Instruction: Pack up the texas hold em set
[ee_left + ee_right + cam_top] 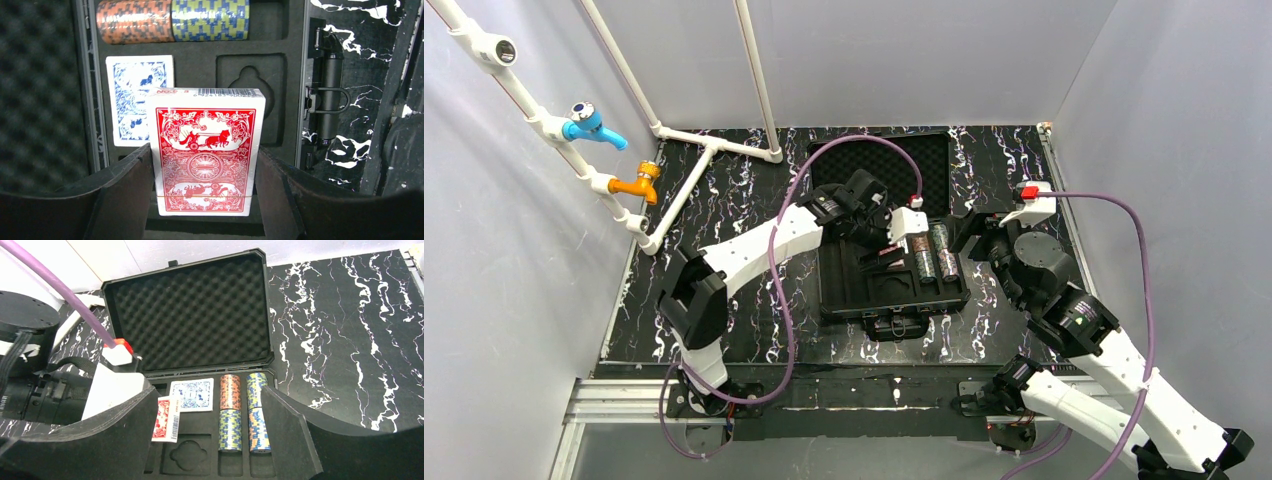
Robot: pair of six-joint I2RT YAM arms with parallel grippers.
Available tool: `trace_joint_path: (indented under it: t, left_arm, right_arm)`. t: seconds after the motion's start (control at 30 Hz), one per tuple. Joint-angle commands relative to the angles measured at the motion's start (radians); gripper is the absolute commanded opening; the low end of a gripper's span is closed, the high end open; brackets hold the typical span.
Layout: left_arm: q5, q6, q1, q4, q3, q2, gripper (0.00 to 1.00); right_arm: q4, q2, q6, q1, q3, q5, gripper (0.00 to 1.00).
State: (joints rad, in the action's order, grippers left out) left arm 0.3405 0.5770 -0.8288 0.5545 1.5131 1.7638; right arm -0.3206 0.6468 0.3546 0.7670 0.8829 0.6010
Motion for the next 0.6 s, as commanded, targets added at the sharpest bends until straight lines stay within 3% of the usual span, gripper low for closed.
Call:
trace_joint_path:
  t: [0.0, 0.57]
  left_arm:
    - [0.052, 0.064, -0.026, 0.044, 0.061, 0.026, 0.01]
    - [-0.067, 0.091, -0.095, 0.084, 0.149, 0.215, 0.0]
  right_arm:
    - [0.02, -0.023, -0.028, 0.002, 0.019, 0.034, 0.83]
    - [0.012, -0.088, -0.022, 0.002, 0.007, 0.117, 0.84]
